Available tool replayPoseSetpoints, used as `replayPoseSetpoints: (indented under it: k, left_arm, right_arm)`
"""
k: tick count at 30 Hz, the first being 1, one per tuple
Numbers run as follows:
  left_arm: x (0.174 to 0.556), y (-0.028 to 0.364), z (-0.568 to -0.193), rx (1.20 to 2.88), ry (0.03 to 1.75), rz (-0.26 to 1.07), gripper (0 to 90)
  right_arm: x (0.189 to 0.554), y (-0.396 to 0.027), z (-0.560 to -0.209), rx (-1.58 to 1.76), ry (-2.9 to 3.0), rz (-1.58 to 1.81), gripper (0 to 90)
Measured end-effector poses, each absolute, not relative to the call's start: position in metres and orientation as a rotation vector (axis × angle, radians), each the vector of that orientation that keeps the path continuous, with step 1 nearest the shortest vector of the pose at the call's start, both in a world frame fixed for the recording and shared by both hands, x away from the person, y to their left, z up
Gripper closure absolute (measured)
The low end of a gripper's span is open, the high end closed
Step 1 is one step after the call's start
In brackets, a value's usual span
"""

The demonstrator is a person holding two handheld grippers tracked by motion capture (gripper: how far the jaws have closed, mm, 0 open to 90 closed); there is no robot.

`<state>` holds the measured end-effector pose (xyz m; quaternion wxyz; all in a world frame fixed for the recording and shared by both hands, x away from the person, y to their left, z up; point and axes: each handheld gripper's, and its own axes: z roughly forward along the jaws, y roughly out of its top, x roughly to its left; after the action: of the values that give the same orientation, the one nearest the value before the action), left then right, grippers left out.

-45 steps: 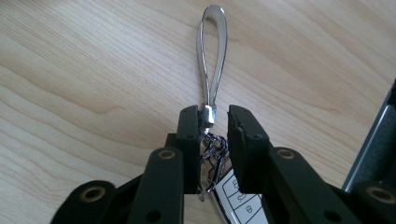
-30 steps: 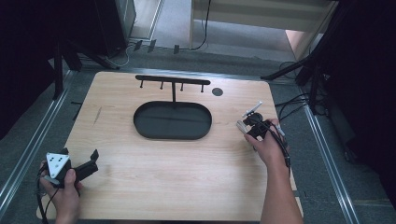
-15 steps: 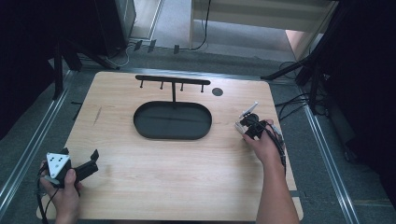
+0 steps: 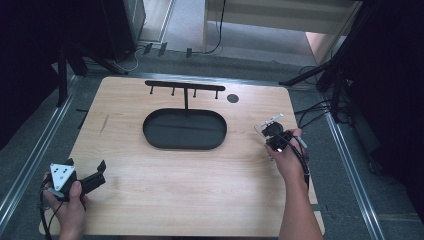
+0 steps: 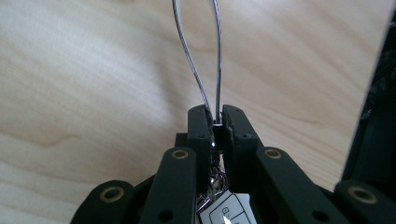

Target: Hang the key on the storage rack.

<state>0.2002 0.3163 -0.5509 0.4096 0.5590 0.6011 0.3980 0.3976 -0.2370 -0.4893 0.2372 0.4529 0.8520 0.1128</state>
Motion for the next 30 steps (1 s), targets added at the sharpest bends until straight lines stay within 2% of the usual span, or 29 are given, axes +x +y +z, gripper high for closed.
replayPoseSetpoints:
  k: [12,30]
  left_arm:
    - [0.200,0.316,-0.551,1.408,1.513,1.002,1.6]
    - [0.200,0.316,-0.551,1.410,1.513,1.001,1.6]
  right_arm:
    - [0.381,-0.248,-0.467,1.306,2.005,0.651,83.5]
    - [0.365,-0.201,-0.434,1.231,1.766,0.990,83.5]
